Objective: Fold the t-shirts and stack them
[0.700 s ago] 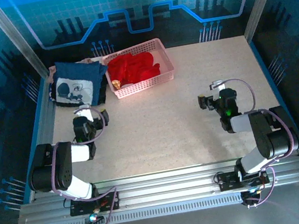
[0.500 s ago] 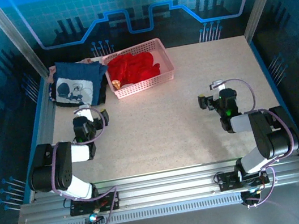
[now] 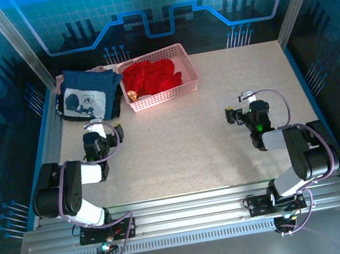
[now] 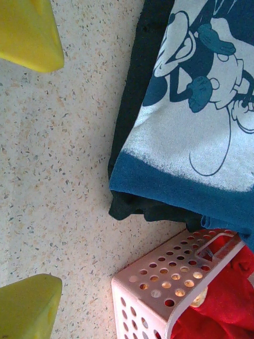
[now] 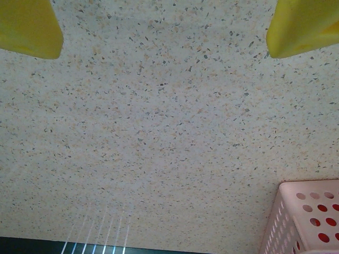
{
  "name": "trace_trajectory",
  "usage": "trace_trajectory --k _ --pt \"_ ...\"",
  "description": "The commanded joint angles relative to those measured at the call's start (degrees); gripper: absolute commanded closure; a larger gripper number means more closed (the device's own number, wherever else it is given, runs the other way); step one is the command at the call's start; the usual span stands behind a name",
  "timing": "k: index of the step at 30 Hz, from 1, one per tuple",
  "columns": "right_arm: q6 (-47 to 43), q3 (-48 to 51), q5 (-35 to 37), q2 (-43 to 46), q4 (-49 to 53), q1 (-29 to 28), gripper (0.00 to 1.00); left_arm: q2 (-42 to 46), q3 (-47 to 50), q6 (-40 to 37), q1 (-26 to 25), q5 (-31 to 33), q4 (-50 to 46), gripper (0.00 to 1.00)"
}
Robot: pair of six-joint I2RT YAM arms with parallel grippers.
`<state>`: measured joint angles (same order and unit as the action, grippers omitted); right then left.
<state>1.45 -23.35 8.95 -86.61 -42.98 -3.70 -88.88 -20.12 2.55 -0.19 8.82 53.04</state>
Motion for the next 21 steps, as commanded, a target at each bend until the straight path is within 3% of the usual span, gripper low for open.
trace_trajectory --k 1,3,5,6,9,14,19,21 --pt "-0.1 -0.8 -0.5 0.6 -1.4 0.0 0.0 0.0 -1.3 -1.2 -0.4 0.8 0.8 0.01" --pt "0.0 -0.7 -0.6 0.7 -1.7 0.1 0.0 -0.1 -1.2 -1.2 -0.4 0.8 0.8 0.01" --pt "1.0 -3.5 1.5 3.3 5.4 0.2 0.0 1.6 -1.4 -1.5 -0.4 0.3 -0.3 0.01" --pt "2.0 -6.8 2.7 5.3 14.0 0.2 0.0 4.2 -2.1 -1.6 -0.4 0.4 -3.9 0.01" --pt "3.4 -12.5 -0.6 11.2 27.0 0.5 0.0 15.0 -5.3 -1.1 -1.6 4.2 -17.7 0.01" --pt "7.4 -23.0 -5.5 19.3 50.4 -0.8 0.0 26.9 -18.8 10.1 -1.8 2.7 -45.9 0.01" --pt "12.7 -42.2 -19.2 12.6 74.3 -1.0 0.0 19.3 -43.0 23.4 -3.7 -7.3 -77.4 0.01" --pt "14.5 -48.6 -24.0 6.9 79.3 -1.2 0.0 13.4 -51.8 24.2 -5.5 -11.6 -85.8 0.01"
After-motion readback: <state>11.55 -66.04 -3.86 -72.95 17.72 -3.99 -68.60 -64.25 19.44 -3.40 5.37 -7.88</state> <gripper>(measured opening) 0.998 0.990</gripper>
